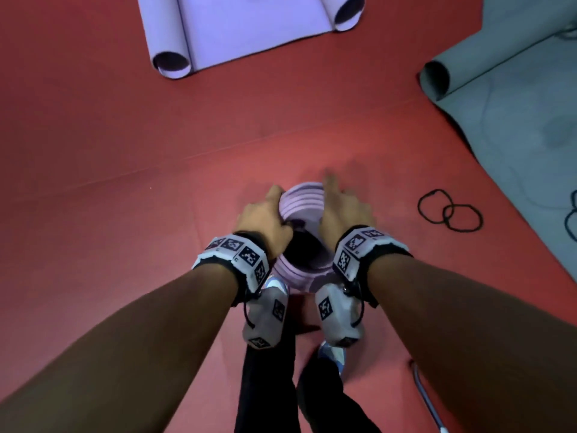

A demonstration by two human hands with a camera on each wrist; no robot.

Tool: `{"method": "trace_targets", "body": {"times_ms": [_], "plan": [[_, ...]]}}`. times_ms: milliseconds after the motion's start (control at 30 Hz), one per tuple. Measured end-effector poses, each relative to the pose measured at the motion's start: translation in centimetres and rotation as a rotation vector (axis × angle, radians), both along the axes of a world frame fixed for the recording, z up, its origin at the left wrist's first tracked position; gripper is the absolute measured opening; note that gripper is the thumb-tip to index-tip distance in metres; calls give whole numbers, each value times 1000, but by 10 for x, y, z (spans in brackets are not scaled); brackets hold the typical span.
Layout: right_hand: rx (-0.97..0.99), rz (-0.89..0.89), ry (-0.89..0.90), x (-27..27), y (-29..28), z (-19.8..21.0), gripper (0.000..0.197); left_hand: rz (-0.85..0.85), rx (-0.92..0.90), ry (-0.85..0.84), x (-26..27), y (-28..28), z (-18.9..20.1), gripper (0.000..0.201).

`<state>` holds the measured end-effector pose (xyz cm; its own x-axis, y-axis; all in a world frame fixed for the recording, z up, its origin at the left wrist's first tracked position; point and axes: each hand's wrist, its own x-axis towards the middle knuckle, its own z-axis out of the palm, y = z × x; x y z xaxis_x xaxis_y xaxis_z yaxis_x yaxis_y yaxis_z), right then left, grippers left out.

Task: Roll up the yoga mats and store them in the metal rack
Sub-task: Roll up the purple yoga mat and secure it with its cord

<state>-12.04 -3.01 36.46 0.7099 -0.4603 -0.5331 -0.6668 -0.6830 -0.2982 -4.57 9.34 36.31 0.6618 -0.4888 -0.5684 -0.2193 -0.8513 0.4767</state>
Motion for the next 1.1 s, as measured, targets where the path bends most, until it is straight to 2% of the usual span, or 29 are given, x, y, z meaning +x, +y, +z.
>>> {"method": "trace_targets", "body": {"times_ms": [100, 133, 167, 333, 400, 500, 567, 667, 734, 800, 867, 934, 1000, 1100], "plan": [[52, -68, 22, 6, -8, 5, 56, -118, 79, -2, 19, -11, 3, 21], [43, -109, 5, 12, -27, 5, 51, -176, 109, -14, 31, -34, 5, 22], [31, -136, -23, 18, -46, 8, 47, -239, 145, -43, 43, -58, 9, 24], [113, -140, -89, 22, -89, 11, 34, -413, 301, -225, 58, -107, 24, 41], [103, -183, -86, 16, -131, 11, 33, -434, 222, -210, 57, -149, 26, 45], [159, -242, -127, 3, -197, 7, 24, -472, -76, -84, 53, -218, 26, 58], [219, -299, -137, -11, -242, -4, 23, -576, -106, -85, 43, -267, 21, 50], [307, -390, -165, -39, -310, -30, 39, -662, -49, -98, 19, -344, 7, 41], [311, -421, -134, -59, -353, -57, 47, -611, -43, -54, 0, -392, -6, 43], [316, -476, -77, -86, -392, -88, 46, -624, -156, 77, -21, -428, -17, 58], [345, -557, -32, -111, -421, -119, 47, -890, -235, 146, -40, -447, -28, 74], [394, -604, -15, -134, -445, -148, 52, -1216, -123, 106, -55, -471, -42, 76], [454, -656, 24, -149, -460, -177, 60, -1393, 74, 29, -71, -505, -58, 73], [572, -817, 26, -160, -473, -216, 56, -1333, 327, 26, -89, -550, -93, 77]]}}
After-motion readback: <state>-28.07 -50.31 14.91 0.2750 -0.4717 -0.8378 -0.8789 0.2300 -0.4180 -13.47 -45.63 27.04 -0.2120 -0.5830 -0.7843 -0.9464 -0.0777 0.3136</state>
